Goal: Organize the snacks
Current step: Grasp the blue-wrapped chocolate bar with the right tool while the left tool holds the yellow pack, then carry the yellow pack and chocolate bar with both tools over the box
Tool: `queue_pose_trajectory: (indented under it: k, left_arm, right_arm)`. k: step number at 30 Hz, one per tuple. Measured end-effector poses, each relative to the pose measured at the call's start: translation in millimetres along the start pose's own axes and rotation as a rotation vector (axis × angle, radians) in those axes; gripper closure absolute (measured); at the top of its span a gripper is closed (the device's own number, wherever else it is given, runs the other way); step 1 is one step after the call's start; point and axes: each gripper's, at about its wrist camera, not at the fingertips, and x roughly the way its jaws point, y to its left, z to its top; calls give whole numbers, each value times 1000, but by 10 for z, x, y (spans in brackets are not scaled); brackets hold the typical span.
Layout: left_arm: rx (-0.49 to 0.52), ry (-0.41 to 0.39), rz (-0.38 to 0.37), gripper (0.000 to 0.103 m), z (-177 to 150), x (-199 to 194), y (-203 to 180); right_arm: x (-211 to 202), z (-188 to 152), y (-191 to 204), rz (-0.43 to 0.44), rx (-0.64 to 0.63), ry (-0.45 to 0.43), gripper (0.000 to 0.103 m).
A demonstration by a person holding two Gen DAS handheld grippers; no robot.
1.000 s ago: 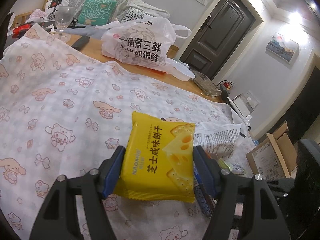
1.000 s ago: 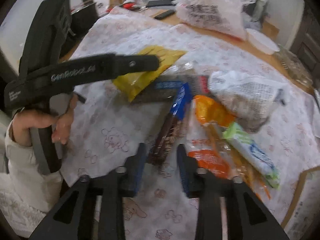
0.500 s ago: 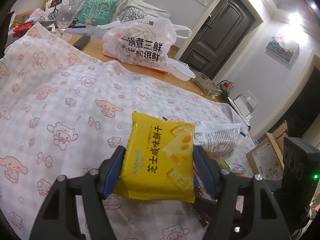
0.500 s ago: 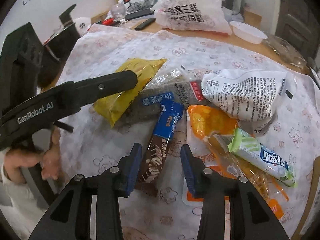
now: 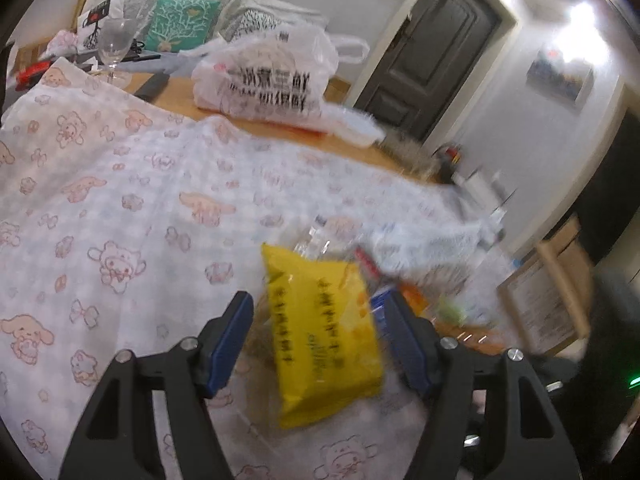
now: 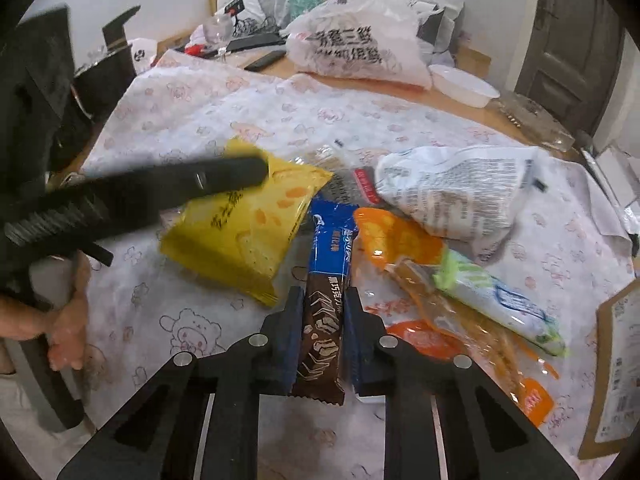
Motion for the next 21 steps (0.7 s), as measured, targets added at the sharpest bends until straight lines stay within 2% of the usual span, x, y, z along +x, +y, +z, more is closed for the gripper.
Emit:
queue_pose_trajectory:
  k: [3,6,12,17,21]
  left_arm:
    - [36,31,73,33,-56,93,-88]
    - [69,23,86,27,-83,93,-168]
    - [77,52,134,24,-63,132,-256]
    - [90,75,219,24,-113,199,-341]
    - [112,76,276,19,-145,258,-430]
  right_arm:
    - [-60,-44,-32,6,5,0,89]
    - [-84,-119,-44,4,5,2,89]
    - [-139,-216,-98,12,20,-10,89]
    - [-266,-270,-177,50,34,-45,89]
    - [-334,-299,-216,58,23,-66,89]
